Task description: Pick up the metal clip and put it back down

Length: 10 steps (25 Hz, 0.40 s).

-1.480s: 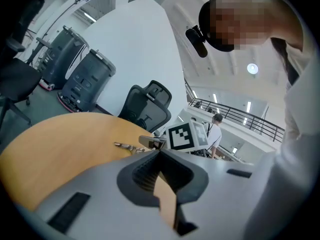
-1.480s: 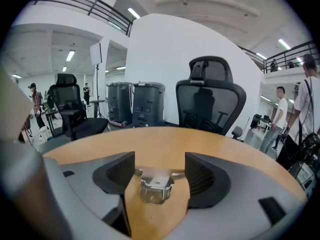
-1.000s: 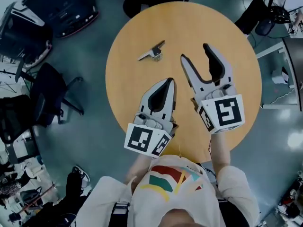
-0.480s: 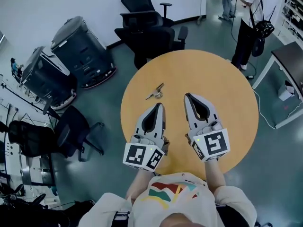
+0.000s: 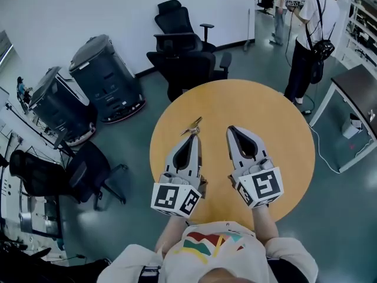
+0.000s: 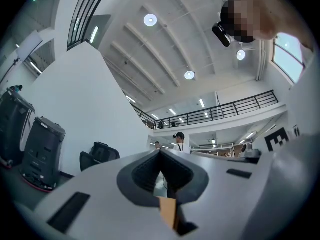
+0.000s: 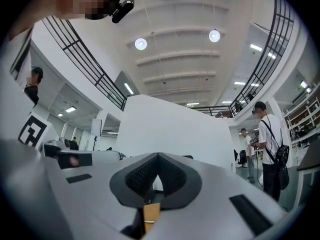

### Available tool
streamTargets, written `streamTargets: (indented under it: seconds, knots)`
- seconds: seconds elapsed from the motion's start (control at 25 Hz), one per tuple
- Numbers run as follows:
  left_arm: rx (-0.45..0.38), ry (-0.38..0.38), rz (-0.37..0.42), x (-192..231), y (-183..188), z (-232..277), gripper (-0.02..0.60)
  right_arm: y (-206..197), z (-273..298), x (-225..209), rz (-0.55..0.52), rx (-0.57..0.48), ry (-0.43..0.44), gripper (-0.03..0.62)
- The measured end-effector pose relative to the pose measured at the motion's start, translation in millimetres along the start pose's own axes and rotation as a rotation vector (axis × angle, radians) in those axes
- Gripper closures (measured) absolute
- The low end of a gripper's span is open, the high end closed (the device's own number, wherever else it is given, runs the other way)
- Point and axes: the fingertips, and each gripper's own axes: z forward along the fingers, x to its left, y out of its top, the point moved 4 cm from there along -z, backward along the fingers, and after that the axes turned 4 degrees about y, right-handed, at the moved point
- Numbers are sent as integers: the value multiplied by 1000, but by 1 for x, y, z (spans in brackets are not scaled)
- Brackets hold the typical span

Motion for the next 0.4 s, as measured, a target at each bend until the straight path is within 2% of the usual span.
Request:
streamTargets:
  seconds: [0.4]
  knots:
    - [-27,-27,-3,-12,11,-8,538,13,-12,8,-17,-15,-3,581]
